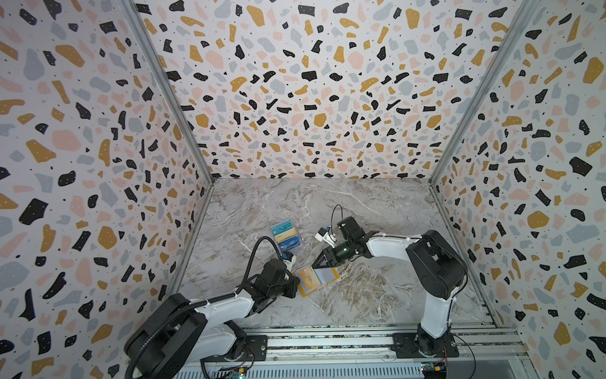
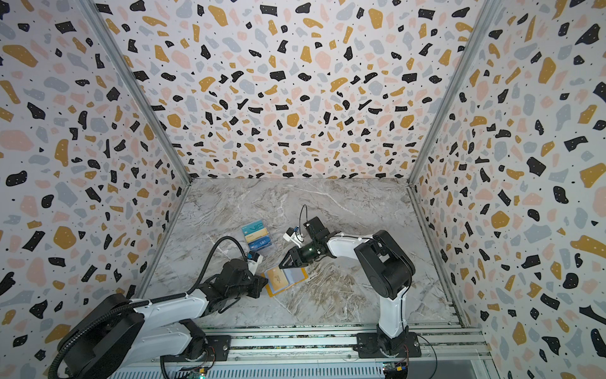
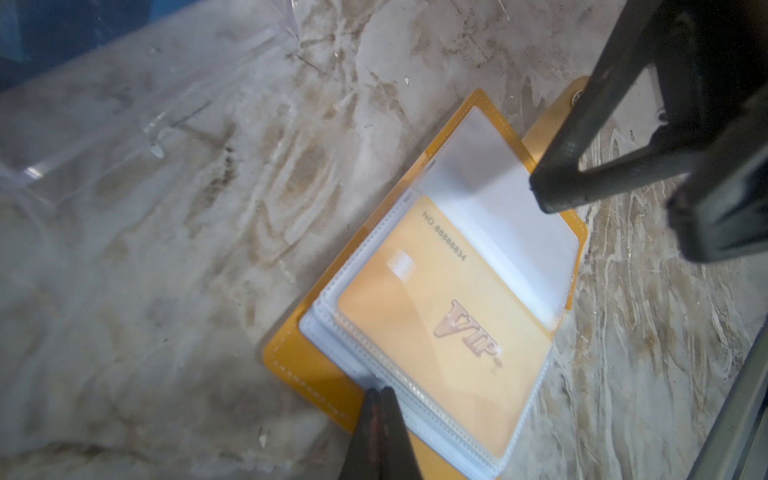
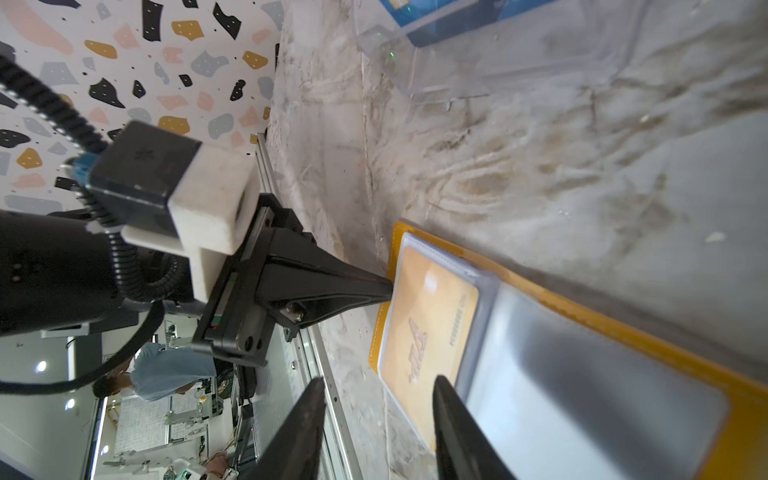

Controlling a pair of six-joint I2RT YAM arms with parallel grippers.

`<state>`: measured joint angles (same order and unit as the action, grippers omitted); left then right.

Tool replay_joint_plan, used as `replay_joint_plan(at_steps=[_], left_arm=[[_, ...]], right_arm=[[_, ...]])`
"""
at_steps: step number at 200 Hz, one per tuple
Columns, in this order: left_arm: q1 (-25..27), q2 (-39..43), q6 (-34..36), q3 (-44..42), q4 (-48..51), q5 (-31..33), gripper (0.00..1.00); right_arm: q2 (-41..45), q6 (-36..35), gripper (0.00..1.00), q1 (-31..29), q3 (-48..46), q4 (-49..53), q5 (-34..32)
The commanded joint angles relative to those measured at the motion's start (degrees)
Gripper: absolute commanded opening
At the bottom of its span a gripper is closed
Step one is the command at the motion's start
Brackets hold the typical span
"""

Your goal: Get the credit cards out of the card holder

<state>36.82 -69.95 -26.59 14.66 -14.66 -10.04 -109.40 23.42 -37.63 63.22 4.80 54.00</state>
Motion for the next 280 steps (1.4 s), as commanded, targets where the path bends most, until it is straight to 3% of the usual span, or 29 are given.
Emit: replay_joint_plan(at_steps=[1,37,97,280], left_arm=[[0.27,-2.02,0.65,-0.42,5.14,-0.09,0.0],[0.27,-1.33,0.35,-0.68,5.09,0.12,0.0],[0.27,-1.14,0.31,-0.77,5.15,0.03,0.0],[0.27,-0.01,0.32,-1.3,4.84,-0.24,0.0]], right_arm=[[-2.01,-2.07,0.44,0.05,2.13,6.57,-3.68],[-4.22,-1.71,0.4,-0.6,1.32,6.07,-4.61],[-5.25,-0.85,0.33,-1.97,1.03,4.04,0.24],[-6.92,2.37,0.25,-5.27,1.58,-1.77,9.02]])
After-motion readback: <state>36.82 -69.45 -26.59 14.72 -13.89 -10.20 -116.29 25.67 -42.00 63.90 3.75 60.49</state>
